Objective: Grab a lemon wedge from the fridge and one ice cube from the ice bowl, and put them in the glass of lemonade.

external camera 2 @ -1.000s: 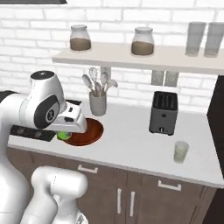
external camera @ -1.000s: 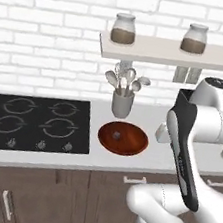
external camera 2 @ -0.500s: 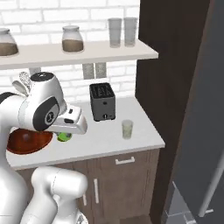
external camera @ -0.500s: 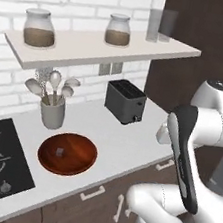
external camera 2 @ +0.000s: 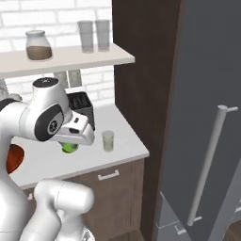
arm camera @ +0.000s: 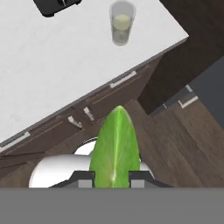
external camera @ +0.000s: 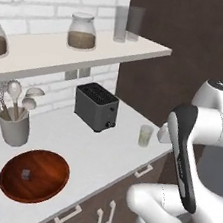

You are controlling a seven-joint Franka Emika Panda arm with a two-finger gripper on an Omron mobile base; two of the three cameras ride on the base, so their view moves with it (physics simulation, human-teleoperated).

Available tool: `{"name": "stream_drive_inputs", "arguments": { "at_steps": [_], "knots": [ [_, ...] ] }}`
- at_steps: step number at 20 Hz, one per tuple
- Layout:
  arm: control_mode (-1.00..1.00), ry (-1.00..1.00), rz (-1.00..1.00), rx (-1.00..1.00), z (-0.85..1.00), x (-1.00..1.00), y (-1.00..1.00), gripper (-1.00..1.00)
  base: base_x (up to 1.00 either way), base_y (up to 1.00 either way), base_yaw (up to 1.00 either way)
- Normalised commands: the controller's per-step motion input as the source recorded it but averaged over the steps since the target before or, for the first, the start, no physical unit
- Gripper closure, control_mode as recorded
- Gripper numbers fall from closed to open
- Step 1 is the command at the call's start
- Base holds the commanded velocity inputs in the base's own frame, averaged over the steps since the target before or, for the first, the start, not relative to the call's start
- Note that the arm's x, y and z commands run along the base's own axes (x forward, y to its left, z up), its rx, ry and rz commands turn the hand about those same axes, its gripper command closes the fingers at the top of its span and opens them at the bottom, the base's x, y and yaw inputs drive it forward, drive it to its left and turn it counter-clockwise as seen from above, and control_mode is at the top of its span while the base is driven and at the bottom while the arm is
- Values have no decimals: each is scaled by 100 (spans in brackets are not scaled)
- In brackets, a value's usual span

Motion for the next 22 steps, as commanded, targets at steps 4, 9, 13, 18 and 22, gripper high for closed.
{"name": "stream_drive_inputs", "arguments": {
  "at_steps": [4,9,13,18,22],
  "knots": [
    [100,0,0,0,0,0,0,100,93,-12,-17],
    [100,0,0,0,0,0,0,100,67,3,-11],
    [100,0,0,0,0,0,0,100,59,23,-5],
    [100,0,0,0,0,0,0,100,67,6,-1],
    [100,0,0,0,0,0,0,100,3,0,0]
  ]
}}
